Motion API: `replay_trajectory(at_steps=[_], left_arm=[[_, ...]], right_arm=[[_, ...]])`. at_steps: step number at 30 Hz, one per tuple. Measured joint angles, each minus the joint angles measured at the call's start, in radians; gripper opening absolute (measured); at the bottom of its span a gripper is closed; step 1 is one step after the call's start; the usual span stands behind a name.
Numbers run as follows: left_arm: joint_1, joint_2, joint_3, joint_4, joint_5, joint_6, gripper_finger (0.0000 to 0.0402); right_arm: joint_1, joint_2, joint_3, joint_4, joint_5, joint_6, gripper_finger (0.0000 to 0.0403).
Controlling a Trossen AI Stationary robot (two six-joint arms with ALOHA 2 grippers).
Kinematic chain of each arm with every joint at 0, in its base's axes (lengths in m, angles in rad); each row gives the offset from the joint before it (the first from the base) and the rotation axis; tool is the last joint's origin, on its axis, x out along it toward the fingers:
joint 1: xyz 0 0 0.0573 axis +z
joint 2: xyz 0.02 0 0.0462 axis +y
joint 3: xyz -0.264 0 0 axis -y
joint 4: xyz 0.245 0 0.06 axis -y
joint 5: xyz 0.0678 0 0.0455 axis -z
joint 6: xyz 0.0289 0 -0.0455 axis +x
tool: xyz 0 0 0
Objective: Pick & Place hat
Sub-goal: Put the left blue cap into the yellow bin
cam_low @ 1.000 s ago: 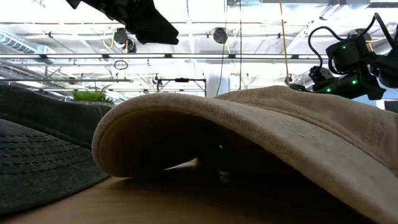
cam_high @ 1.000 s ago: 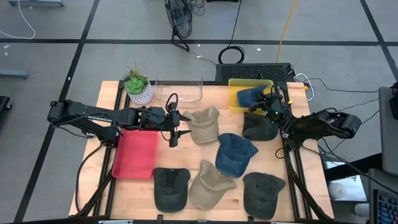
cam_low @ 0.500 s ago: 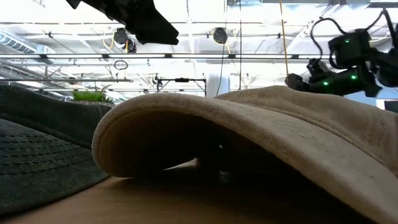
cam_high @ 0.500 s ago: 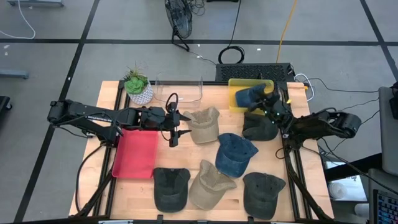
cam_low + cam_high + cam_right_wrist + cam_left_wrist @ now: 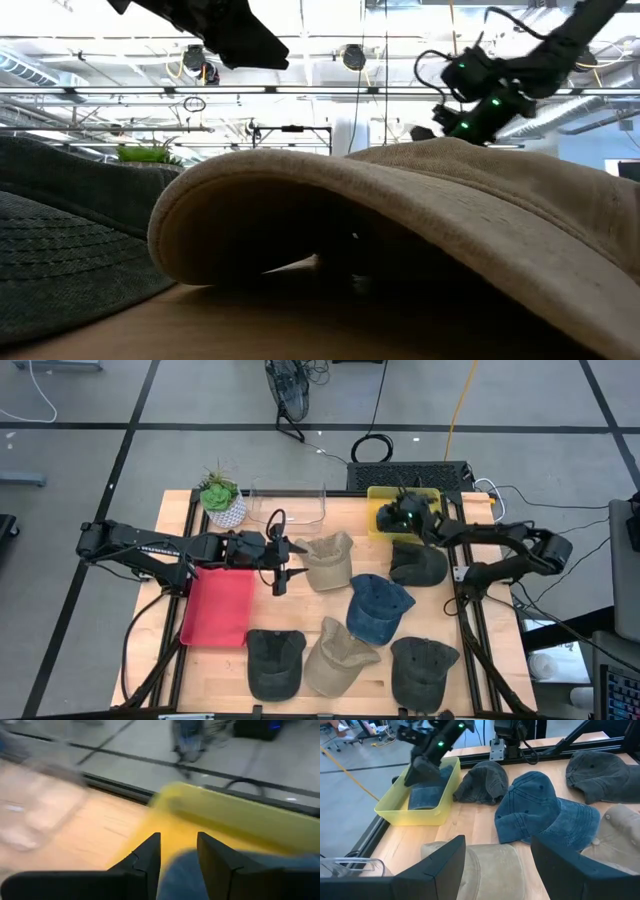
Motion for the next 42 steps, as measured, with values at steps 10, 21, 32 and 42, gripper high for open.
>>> replay_trajectory(at_steps=[10,21,32,42], left_arm=[[0.005,0.0,0.0,-0.041,0.0,-0.027,0.0239],[0.005,0.0,0.0,-0.07,0.0,-0.029,0.0239],[0.005,0.0,0.0,-0.072,0.0,-0.026,0.0239],[0.005,0.0,0.0,-0.072,0.0,-0.029,0.0239]], right_arm=[[-0.033,0.168,0.067,-0.039,-0.16,0.018,0.0105],[-0.082,0.222,0.068,-0.103,-0.221,0.026,0.0104],[-0.091,0.213,0.067,-0.119,-0.172,0.003,0.0104],[-0.089,0.136,0.066,-0.129,-0.172,-0.022,0.0104]])
